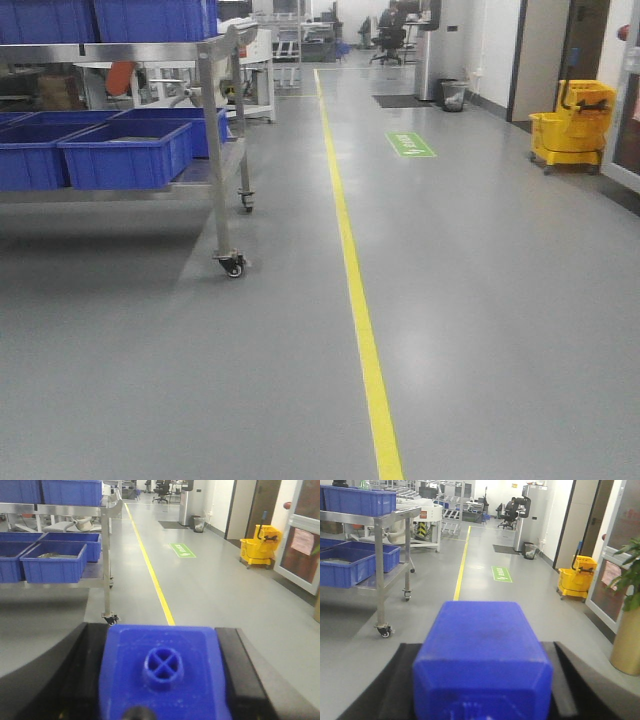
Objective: Pick and sort blue part to right shelf
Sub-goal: 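Drive the base away from the table carrying both blocks, then drive along the aisle past the shelves of blue bins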
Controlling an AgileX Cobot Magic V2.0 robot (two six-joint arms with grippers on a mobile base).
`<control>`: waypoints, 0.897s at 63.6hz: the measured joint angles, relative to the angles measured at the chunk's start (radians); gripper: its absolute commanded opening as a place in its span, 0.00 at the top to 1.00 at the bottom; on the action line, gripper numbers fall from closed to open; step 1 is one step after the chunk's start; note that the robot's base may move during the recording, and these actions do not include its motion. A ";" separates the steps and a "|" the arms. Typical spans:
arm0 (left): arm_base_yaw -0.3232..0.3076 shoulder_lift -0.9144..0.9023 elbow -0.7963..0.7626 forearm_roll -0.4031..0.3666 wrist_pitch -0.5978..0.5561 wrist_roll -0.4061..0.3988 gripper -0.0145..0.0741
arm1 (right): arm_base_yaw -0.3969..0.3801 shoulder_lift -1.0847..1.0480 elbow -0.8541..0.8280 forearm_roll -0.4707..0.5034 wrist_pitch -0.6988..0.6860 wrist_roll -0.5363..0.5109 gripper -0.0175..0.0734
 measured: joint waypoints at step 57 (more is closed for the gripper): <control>0.002 0.000 0.002 0.000 0.000 0.000 0.57 | 0.000 0.000 0.000 0.000 0.000 0.000 0.39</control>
